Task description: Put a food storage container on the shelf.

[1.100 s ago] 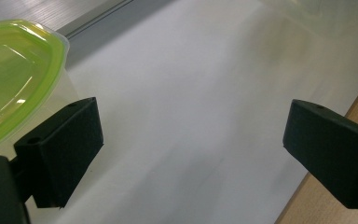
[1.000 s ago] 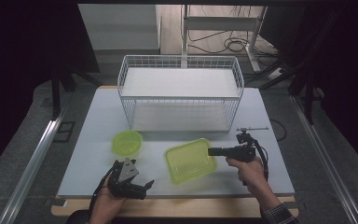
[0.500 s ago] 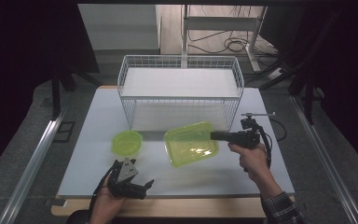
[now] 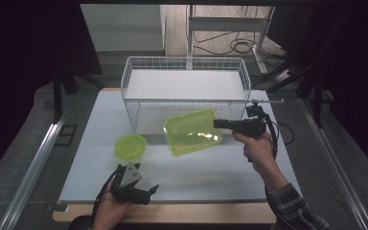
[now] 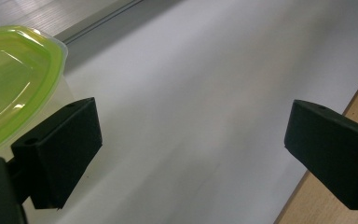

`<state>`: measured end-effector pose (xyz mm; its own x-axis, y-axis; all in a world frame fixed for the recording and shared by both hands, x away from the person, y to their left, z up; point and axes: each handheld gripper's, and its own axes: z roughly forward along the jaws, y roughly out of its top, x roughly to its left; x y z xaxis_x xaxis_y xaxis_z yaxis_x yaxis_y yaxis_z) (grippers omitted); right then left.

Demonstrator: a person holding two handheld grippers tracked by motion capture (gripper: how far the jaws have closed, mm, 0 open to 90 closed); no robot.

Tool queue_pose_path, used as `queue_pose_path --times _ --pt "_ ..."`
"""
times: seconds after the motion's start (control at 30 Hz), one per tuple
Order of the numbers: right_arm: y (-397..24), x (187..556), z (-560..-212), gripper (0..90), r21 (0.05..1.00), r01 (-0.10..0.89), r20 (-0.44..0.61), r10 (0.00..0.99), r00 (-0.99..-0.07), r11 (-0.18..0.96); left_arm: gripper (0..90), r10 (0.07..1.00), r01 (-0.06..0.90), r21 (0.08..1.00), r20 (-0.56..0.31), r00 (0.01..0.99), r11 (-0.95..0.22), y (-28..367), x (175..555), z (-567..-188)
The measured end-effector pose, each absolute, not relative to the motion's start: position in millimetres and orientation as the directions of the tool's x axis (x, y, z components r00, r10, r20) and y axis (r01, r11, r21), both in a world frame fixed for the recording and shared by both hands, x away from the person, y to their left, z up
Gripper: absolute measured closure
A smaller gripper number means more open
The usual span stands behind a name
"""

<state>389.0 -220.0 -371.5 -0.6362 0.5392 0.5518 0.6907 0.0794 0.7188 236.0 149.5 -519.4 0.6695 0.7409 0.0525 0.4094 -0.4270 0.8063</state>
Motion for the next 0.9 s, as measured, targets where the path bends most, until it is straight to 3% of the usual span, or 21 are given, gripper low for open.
queue_pose_path --times 0.6,0.9 --pt "-201.1 419.3 -327.1 80.4 0.77 0.638 0.526 0.548 -0.65 0.017 3.6 0.738 0.402 0.818 0.04 0.673 -0.411 150.6 235.7 -518.9" --pt "-194.9 437.4 -316.0 80.4 0.772 0.636 0.529 0.57 -0.629 -0.015 2.5 0.731 0.391 0.849 -0.007 0.683 -0.357 155.0 235.6 -516.5"
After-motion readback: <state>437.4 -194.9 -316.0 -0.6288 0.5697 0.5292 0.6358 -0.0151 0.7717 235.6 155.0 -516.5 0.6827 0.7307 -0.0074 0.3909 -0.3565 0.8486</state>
